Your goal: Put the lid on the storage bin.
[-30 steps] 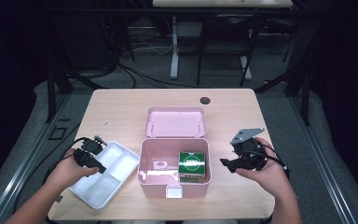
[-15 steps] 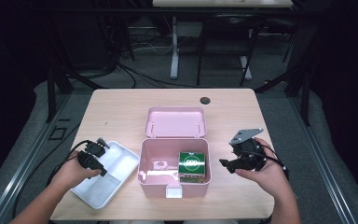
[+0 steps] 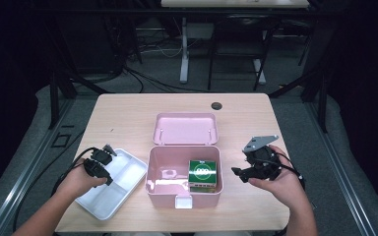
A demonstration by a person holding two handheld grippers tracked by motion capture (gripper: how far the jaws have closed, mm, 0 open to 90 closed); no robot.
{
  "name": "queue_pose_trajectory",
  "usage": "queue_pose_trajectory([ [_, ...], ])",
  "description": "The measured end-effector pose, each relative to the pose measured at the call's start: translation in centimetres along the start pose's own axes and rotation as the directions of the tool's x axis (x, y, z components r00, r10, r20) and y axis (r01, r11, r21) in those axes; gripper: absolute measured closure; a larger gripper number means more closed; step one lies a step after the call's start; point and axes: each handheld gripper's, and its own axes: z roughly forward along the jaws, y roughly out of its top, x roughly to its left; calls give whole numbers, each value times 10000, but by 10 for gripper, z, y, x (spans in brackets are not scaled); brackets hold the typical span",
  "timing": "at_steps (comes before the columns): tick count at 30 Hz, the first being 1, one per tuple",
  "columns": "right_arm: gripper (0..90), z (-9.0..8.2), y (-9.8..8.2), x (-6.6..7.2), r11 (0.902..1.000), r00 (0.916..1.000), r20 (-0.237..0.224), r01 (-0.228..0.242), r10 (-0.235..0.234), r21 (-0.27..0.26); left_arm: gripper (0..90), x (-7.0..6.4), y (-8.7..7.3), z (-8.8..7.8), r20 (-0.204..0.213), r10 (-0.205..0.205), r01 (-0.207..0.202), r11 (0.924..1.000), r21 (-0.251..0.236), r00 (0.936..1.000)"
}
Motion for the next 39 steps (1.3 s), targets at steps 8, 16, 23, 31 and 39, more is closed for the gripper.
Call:
queue_pose_trajectory([
  [8, 301, -1, 0, 1, 10000, 10000, -45, -79, 79, -12, 791, 0, -2, 0, 48, 78, -79, 9999, 88, 10000],
  [16, 301, 1, 0, 0, 9999, 9999, -125, -84, 83, -126, 794, 0, -2, 9, 15, 166, -167, 9993, 331, 9999],
  [23, 301, 1, -1, 0, 9999, 9999, -76, -110, 109, -88, 856, -2, 3, 18, 91, 278, -284, 9973, 672, 9996],
  [31, 301, 3, -1, 0, 10000, 9999, -142, -50, 50, -50, 889, -4, 6, 22, -61, 385, -378, 9952, 898, 9992],
  [39, 301, 3, -1, 0, 10000, 9999, -100, -41, 41, -71, 892, -1, 4, 3, -70, 350, -345, 9973, 651, 9994],
])
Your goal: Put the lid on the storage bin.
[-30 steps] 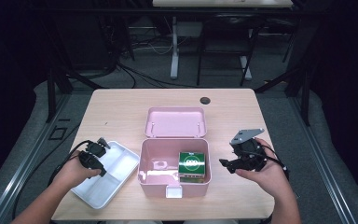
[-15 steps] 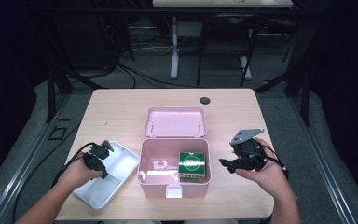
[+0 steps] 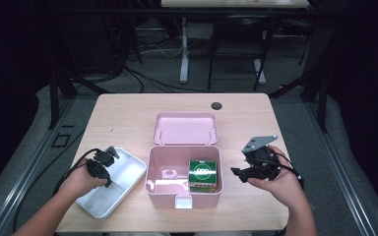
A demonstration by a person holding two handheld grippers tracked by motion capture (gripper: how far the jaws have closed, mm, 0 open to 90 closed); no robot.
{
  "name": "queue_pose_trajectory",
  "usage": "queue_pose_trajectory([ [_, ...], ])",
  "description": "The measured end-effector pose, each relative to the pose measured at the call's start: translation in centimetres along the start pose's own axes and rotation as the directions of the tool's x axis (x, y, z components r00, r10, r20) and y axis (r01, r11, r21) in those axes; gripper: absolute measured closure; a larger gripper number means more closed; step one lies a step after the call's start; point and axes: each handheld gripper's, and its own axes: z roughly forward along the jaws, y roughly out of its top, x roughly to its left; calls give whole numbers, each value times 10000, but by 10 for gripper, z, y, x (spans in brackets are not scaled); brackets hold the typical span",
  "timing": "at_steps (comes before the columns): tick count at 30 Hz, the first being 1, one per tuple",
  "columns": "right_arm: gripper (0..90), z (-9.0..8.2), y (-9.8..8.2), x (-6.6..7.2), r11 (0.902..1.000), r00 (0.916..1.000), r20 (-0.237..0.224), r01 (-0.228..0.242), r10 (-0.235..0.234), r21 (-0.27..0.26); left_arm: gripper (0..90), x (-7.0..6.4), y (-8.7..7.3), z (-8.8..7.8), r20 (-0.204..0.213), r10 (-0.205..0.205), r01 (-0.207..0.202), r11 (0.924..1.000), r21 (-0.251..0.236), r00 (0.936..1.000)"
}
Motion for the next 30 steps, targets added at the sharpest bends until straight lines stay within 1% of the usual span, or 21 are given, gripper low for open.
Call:
queue_pose_trajectory([
  [3, 301, 1, 0, 1, 10000, 10000, -42, 9, -9, -51, 892, 1, -1, -13, 107, 21, -18, 9997, -254, 9999],
  [6, 301, 0, 1, 1, 10000, 10000, -23, 42, -42, 5, 892, 0, -2, -24, -24, 158, -159, 9989, -447, 9999],
  [11, 301, 1, 0, 1, 10000, 10000, -33, 28, -28, -4, 892, 1, -3, -41, -88, 303, -308, 9973, -668, 9995],
  [14, 301, 1, 0, 0, 10000, 9999, -107, -19, 19, 32, 892, 1, -5, -51, -249, 422, -442, 9955, -843, 9988],
  [16, 301, 1, 0, 0, 9999, 10000, 20, -11, 10, 100, 892, -1, -5, -56, -336, 438, -469, 9940, -984, 9985],
  [19, 301, 1, -1, -1, 10000, 10000, -28, -29, 29, 62, 892, -5, -6, -65, -418, 693, -732, 9924, -987, 9967],
  [20, 301, 1, -1, 0, 10000, 10000, -24, -50, 50, 38, 892, -7, -7, -68, -491, 742, -791, 9912, -1063, 9960],
  [22, 301, 2, -1, -1, 10000, 10000, -31, -44, 44, 7, 892, -10, -7, -76, -598, 883, -946, 9892, -1121, 9943],
  [24, 301, 3, -1, -1, 10000, 10000, -67, -61, 61, -43, 892, -12, -6, -84, -608, 978, -1041, 9882, -1123, 9934],
  [26, 301, 2, -1, -1, 9999, 10000, -72, -41, 42, 99, 893, -14, -5, -92, -647, 1037, -1107, 9870, -1167, 9925],
  [30, 302, 3, -1, -1, 9999, 10000, -38, -84, 85, 113, 893, -16, -3, -108, -781, 1163, -1258, 9833, -1312, 9901],
])
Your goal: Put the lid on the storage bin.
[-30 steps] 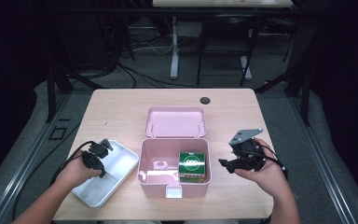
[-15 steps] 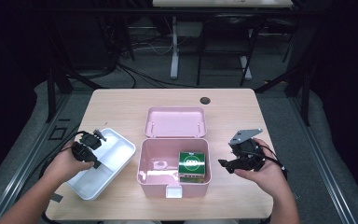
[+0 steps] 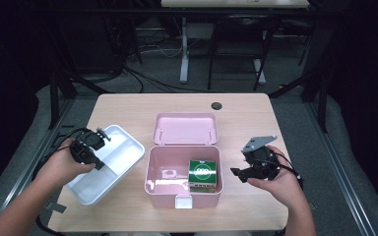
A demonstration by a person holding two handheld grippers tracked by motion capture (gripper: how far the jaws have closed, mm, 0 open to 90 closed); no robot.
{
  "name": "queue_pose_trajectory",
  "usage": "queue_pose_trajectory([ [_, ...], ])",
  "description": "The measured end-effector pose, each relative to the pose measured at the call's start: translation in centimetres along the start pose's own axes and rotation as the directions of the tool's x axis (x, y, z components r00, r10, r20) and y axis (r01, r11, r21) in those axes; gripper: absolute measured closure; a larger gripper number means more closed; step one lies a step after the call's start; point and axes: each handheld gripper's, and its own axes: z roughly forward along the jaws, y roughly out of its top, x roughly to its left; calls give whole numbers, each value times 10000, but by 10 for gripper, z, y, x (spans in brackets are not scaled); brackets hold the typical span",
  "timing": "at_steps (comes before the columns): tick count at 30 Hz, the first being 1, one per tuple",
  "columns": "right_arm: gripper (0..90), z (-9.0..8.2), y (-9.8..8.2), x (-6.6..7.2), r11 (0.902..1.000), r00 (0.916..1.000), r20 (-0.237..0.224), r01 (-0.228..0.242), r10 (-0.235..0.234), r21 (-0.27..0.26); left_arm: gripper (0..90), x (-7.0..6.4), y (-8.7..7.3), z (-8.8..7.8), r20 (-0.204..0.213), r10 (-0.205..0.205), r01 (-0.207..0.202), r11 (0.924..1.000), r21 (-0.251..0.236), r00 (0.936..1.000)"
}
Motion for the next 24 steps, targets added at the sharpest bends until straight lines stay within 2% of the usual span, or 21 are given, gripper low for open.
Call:
queue_pose_trajectory([
  [2, 301, 1, -1, -2, 10000, 9999, -139, -19, 19, -46, 892, 0, 3, -7, -21, 138, -138, 9999, 40, 9999],
  [4, 301, 1, -2, -4, 9998, 9999, -58, -119, 119, 131, 892, -1, 5, -14, -230, 208, -207, 9998, 79, 9995],
  [7, 301, 2, -3, -5, 9998, 9998, -51, -211, 211, 8, 892, -3, 9, -22, -508, 466, -467, 9989, -15, 9976],
  [8, 301, 1, -4, -5, 9997, 9997, 78, -222, 222, 69, 892, -3, 11, -25, -524, 512, -513, 9987, -16, 9973],
  [12, 301, 2, -4, -6, 9997, 9996, -37, -263, 263, -12, 893, -6, 16, -35, -514, 674, -679, 9977, -80, 9964],
  [16, 301, 3, -4, -6, 9996, 9996, -30, -268, 268, 35, 892, -9, 22, -43, -729, 782, -786, 9969, -27, 9943],
  [17, 301, 4, -4, -7, 9996, 9995, -98, -286, 286, -18, 892, -10, 24, -44, -728, 805, -810, 9967, -40, 9941],
  [18, 301, 3, -4, -7, 9995, 9997, -55, -244, 245, 183, 893, -11, 25, -45, -688, 826, -835, 9965, -92, 9942],
  [24, 301, 4, -5, -9, 9992, 9992, -50, -391, 391, -12, 893, -17, 35, -48, -506, 1127, -1125, 9936, 78, 9923],
])
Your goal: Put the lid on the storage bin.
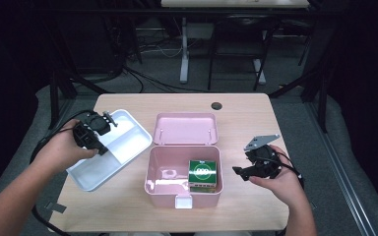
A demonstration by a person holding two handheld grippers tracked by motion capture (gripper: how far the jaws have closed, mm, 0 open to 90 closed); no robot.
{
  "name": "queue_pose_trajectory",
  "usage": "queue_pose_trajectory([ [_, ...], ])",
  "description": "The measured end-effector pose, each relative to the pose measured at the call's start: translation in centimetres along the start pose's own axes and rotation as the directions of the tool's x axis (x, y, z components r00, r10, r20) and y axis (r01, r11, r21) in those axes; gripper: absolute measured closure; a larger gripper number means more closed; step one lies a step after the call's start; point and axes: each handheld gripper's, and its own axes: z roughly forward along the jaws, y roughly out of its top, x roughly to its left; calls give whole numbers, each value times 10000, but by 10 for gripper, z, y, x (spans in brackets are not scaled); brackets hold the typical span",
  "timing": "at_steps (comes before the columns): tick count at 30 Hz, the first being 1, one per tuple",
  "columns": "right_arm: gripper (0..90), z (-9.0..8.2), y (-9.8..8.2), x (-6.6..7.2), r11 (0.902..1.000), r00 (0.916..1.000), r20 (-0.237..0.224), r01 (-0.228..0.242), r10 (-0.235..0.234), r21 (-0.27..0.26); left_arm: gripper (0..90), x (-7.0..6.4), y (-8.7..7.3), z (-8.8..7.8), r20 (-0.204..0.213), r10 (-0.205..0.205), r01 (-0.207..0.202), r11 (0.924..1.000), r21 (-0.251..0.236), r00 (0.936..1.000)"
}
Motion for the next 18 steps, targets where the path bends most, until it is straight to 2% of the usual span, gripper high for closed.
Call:
queue_pose_trajectory([
  [9, 301, 1, -1, -2, 10000, 10000, 6, -63, 63, -9, 892, -16, 27, 0, 168, 737, -732, 9969, -283, 9971],
  [11, 301, 1, -1, -2, 10000, 10000, -8, -89, 89, -13, 893, -21, 35, 1, 194, 1148, -1141, 9930, -309, 9932],
  [15, 301, 1, -2, -3, 9999, 9999, 13, -122, 122, -61, 892, -35, 49, 3, 341, 1667, -1653, 9854, -401, 9854],
  [16, 301, 1, -2, -3, 9999, 9999, 10, -108, 108, -70, 892, -41, 55, 4, 423, 2008, -1989, 9789, -466, 9787],
  [17, 301, 1, -2, -3, 9999, 9999, 10, -108, 108, -70, 892, -41, 55, 4, 423, 2008, -1989, 9789, -466, 9787],
  [18, 301, 1, -2, -3, 9999, 9999, -42, -139, 138, -98, 892, -45, 59, 5, 430, 2229, -2209, 9741, -480, 9739],
])
